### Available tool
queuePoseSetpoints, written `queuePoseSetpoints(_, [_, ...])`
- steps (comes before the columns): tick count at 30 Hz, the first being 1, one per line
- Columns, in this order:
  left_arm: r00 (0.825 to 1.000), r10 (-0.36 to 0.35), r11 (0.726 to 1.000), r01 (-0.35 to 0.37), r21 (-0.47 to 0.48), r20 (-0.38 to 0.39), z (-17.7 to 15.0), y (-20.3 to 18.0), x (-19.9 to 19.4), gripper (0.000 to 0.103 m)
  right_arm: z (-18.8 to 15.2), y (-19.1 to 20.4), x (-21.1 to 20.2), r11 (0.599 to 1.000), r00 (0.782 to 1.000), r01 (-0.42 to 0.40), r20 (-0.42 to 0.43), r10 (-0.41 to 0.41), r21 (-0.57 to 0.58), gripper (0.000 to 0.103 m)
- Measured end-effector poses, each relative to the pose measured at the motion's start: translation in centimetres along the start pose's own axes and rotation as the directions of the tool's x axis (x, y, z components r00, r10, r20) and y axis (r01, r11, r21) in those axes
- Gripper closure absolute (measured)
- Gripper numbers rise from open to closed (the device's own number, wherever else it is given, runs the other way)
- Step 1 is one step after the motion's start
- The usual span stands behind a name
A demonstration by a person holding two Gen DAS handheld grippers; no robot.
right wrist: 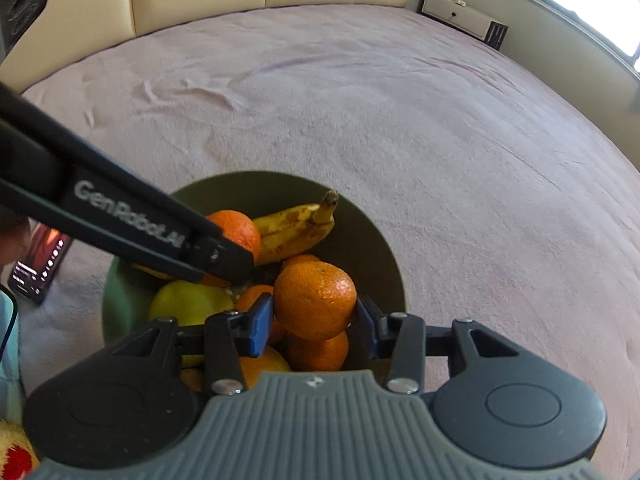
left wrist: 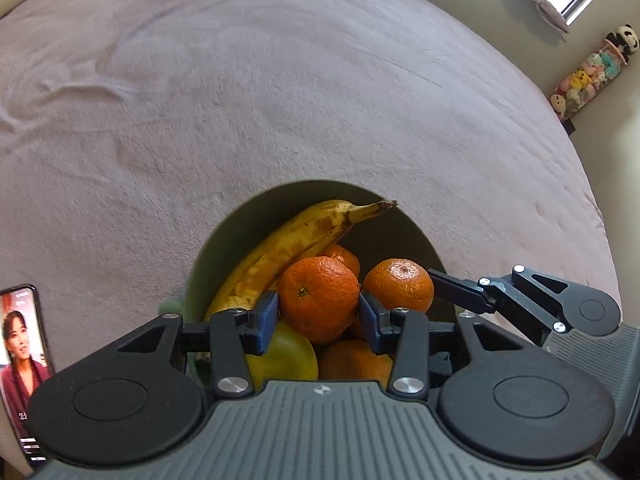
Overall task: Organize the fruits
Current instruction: 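Lower both mandarins into the colander and open both grippers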
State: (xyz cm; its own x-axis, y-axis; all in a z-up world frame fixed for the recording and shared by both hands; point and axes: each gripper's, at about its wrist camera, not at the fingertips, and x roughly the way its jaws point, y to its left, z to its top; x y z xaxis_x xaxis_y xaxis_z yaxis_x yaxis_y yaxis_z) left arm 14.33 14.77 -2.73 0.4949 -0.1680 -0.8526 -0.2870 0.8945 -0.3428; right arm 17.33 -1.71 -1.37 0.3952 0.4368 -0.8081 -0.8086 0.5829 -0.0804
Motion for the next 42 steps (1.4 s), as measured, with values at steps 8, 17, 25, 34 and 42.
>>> queuePoseSetpoints(8, [0.999, 0.027, 0.999, -0.028, -0.023, -0.041, 0.3, 0.4, 1.6, 0.054, 0.1, -0.2, 1.7, 0.999, 1.0, -0.016, -0.011, 0.015, -0.043, 0.061])
queuePoseSetpoints(17, [0.995, 0.04, 0.999, -0.041, -0.011, -0.091, 0.2, 0.3, 2.5, 0.053, 0.0, -0.2, 3.0, 0.998, 1.0, -0.023, -0.023, 0.022, -0.06, 0.06])
queuePoseSetpoints(25, [0.993, 0.06, 0.998, -0.06, 0.004, -0.099, 0.1, 0.1, 2.4, 0.049, -0.5, -1.6, 2.8, 0.999, 0.998, -0.054, -0.022, 0.054, 0.007, 0.06])
queuePoseSetpoints(34, [0.99, 0.082, 0.997, -0.081, 0.009, -0.114, -0.2, -0.2, 2.0, 0.035, -0.1, -1.7, 2.3, 0.999, 0.998, -0.045, -0.034, 0.045, 0.02, 0.058])
queuePoseSetpoints(42, [0.994, 0.096, 0.995, -0.094, 0.043, -0.044, -0.8, -1.5, -0.7, 0.027, 0.3, -1.6, 0.4, 0.998, 1.0, -0.011, -0.001, 0.011, 0.057, 0.041])
